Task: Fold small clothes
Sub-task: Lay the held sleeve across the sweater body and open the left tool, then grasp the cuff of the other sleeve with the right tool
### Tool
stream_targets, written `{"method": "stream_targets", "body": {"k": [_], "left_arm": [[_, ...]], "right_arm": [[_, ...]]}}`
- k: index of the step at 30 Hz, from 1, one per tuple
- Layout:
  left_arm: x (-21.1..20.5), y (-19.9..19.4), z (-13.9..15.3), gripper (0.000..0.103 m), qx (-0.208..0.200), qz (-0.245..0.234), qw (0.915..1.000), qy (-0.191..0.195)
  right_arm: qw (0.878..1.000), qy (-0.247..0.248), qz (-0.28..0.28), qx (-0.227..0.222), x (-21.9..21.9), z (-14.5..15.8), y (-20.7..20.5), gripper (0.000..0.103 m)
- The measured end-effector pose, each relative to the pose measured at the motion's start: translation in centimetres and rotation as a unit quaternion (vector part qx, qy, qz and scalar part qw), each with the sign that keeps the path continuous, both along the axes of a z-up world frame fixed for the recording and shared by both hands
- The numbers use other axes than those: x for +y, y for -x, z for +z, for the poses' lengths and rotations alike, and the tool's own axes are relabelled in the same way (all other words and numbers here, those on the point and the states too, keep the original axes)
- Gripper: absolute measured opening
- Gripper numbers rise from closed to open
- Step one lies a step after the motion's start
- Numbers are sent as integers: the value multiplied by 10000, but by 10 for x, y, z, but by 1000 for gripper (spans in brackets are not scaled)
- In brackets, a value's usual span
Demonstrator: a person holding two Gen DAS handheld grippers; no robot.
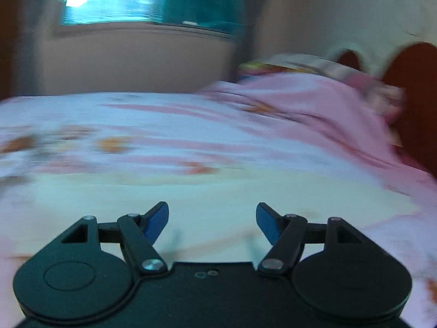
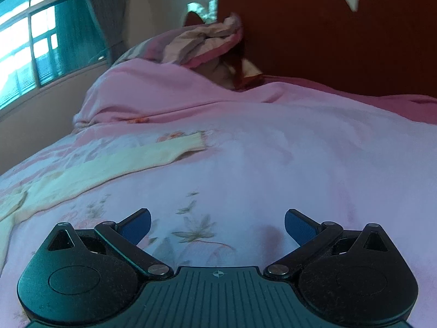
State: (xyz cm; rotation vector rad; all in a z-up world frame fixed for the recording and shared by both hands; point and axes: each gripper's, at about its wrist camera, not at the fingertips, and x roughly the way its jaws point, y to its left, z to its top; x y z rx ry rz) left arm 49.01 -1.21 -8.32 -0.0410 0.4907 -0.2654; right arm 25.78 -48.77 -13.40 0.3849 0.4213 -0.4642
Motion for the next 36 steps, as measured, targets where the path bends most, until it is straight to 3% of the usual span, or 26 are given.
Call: {"method": "stream_targets", "body": {"k": [5, 7, 8, 9, 10, 11, 12, 15, 16, 17, 21, 25, 26, 29, 30, 31, 33, 34, 35, 36], "left_arm": [[89, 11, -13, 68, 335, 1174, 9912, -511], [111, 3, -34, 69, 1001, 1566, 9796, -759], [121, 6, -42, 70, 1113, 1605, 9783, -687], [128, 15, -42, 68, 949, 1551, 9824, -434], [134, 22, -42, 68, 906, 1525, 9836, -320], [136, 29, -41, 68, 878, 1502, 9842, -313], [138, 33, -41, 68, 848, 1490, 9845, -371], [145, 51, -41, 69, 694, 1445, 9851, -617], [147, 59, -40, 70, 640, 1481, 9841, -736], [152, 61, -42, 70, 604, 1521, 9830, -830], [184, 74, -39, 69, 667, 1942, 9748, -874], [225, 75, -38, 71, 877, 2404, 9648, -610], [233, 77, -38, 71, 886, 2530, 9611, -662], [261, 82, -39, 70, 1014, 2889, 9488, -777], [272, 84, -41, 71, 1085, 3007, 9447, -734], [284, 86, -42, 71, 1137, 3142, 9402, -666], [300, 93, -43, 72, 1131, 3316, 9349, -574], [307, 96, -45, 73, 1126, 3388, 9323, -584], [314, 99, -48, 74, 1125, 3435, 9305, -589], [319, 101, -51, 76, 1106, 3443, 9309, -520]], "right_arm": [[9991, 20, 332, -245, 9, 17, -19, 103], [9984, 2, 417, -378, 8, 23, -35, 103], [9981, 20, 444, -424, 7, 26, -43, 103], [9978, -7, 479, -468, 5, 29, -54, 102], [9968, -163, 554, -551, -1, 32, -66, 83], [9958, -364, 597, -584, -8, 33, -78, 55], [9953, -577, 549, -542, -17, 33, -90, 51], [9901, -1212, 350, -616, -46, 27, -119, 57], [9863, -1522, 242, -580, -58, 23, -128, 73], [9828, -1752, 132, -572, -67, 19, -133, 77], [9667, -2520, -69, -434, -96, -2, -152, 77], [9580, -2801, -63, -604, -113, -15, -168, 76], [9575, -2812, -61, -637, -116, -15, -171, 73], [9578, -2821, -100, -543, -124, -21, -183, 18], [9586, -2801, -160, -481, -124, -24, -182, 9], [9588, -2795, -252, -441, -127, -25, -182, 4], [9546, -2875, -278, -725, -127, -17, -176, 4], [9609, -2613, -157, -899, -125, -10, -173, 4], [9720, -2248, -174, -666, -122, -8, -176, 4], [9739, -2234, -292, -280, -126, -15, -183, 4]]}}
